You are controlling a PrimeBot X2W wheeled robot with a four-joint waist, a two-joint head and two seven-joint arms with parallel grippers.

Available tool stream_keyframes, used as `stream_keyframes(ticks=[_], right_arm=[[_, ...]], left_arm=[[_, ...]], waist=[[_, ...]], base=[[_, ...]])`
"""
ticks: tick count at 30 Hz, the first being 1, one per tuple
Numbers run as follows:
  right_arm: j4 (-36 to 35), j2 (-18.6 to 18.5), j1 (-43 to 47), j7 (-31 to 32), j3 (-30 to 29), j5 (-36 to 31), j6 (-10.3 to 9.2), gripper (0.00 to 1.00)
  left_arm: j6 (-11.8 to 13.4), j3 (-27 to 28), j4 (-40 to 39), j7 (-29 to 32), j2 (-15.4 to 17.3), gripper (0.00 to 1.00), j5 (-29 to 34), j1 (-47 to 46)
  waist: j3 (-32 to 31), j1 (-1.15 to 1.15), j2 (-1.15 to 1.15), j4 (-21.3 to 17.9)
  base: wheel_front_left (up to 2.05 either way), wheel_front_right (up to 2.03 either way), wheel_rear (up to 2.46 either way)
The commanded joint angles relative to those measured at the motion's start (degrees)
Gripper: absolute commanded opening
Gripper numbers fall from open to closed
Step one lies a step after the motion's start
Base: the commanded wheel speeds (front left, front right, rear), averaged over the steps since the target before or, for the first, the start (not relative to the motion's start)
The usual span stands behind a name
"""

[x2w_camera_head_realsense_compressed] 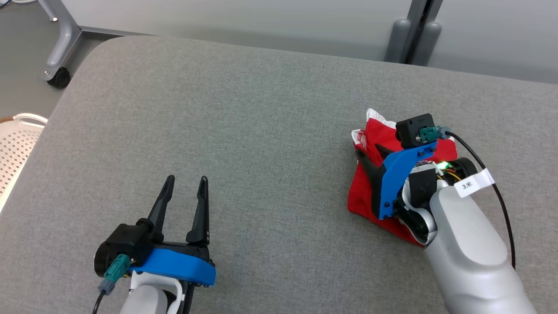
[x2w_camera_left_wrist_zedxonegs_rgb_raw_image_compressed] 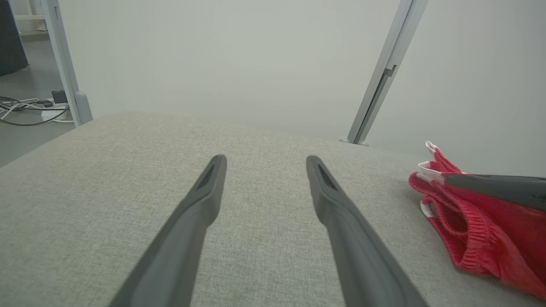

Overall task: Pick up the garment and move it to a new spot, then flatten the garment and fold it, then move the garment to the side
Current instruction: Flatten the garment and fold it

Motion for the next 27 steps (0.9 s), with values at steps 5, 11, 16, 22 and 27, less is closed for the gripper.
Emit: stream_keyframes(ticks=[5, 11, 16, 22, 27], right_arm=[[-3.6, -0.2, 0.0, -3.3, 1.3, 11.9, 0.02, 1.00], [-11.6, -3.7, 3.0, -6.1, -2.0, 12.6, 0.01, 1.00], [-16.1, -6.9, 8.6, -6.3, -7.9, 7.4, 0.02, 1.00], [-15.5, -7.3, 14.6, -6.6, -11.6, 0.3, 0.02, 1.00], [-11.4, -6.8, 16.8, -7.7, -9.9, -4.7, 0.02, 0.00]], left_arm=[[-0.1, 0.9, 0.1, -0.1, 0.3, 1.00, 0.2, 0.3], [-0.1, 1.9, 0.1, -0.1, 0.6, 1.00, 0.5, 1.3], [-0.1, 2.1, -0.1, -0.1, 0.6, 1.00, 0.6, 2.3], [-0.1, 1.3, -0.2, -0.1, 0.5, 1.00, 0.3, 1.7], [-0.1, 0.3, -0.2, -0.1, 0.9, 1.00, 0.0, 1.0]], waist=[[-1.1, 0.00, -0.01, -1.2], [-2.9, 0.00, -0.01, -3.3], [-3.9, 0.00, -0.01, -4.5], [-3.5, 0.00, -0.01, -4.3], [-3.1, 0.00, -0.01, -2.9]], base=[[0.00, 0.00, 0.00], [0.00, 0.00, 0.00], [0.00, 0.00, 0.00], [0.00, 0.00, 0.00], [0.00, 0.00, 0.00]])
